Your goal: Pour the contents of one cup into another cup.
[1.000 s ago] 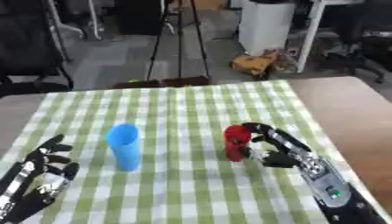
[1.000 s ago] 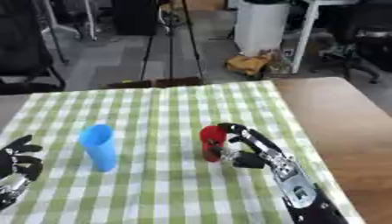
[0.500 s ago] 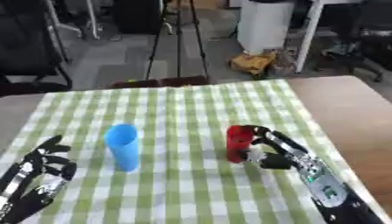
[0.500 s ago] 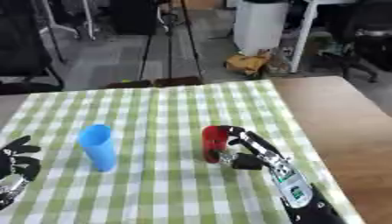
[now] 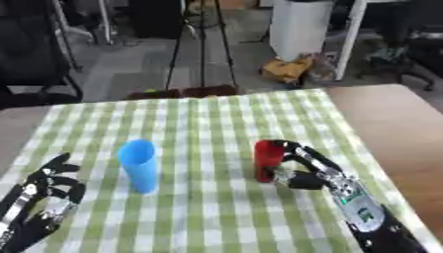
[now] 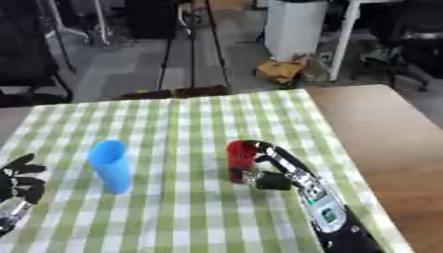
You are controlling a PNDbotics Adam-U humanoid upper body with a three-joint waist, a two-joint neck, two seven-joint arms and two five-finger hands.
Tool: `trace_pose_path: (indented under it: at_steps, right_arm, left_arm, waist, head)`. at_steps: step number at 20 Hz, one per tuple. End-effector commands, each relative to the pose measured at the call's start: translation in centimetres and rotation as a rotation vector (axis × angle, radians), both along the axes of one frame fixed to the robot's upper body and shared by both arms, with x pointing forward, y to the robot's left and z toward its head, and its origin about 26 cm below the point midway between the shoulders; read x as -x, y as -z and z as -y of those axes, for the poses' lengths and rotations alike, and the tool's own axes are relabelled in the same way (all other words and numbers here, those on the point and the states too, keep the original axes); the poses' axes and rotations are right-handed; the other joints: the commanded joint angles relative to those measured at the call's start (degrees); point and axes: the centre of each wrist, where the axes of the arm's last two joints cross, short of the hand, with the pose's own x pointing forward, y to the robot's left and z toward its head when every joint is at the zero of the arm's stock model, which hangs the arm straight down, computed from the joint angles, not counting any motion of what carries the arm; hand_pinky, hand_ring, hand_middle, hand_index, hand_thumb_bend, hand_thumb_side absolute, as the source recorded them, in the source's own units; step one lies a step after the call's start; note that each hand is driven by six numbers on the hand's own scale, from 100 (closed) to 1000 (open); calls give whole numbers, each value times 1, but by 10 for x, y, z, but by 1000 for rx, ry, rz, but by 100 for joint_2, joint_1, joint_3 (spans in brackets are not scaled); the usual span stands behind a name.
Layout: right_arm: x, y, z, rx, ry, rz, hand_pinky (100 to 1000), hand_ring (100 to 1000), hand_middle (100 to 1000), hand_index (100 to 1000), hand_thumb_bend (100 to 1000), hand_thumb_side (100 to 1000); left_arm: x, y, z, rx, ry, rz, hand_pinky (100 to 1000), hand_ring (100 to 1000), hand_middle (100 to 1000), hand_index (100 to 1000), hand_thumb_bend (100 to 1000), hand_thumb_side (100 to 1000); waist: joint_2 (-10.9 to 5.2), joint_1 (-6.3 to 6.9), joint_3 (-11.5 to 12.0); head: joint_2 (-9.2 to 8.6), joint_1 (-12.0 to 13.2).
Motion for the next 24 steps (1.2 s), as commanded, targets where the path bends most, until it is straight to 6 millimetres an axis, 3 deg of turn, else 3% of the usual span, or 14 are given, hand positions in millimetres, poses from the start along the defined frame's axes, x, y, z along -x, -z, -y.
trace_pose_path:
  at_steps: [1,24]
  right_arm:
    - [-7,-15,-2,-1,5,46,817,907,862,946,457,581]
    - [-5,-22,-8,-19,-19,87,814,903,870,1000,492,571]
  left_arm:
    - [-3,-10,0,-4,8,28,657,754,803,950,356,751]
    - [-3,-10,-1,-7,7,29,659,755,804,950,341,765]
  waist:
    - [-50,6,11]
    - [-7,-63,32]
  head:
    - [-50,-29]
    - [-22,-24]
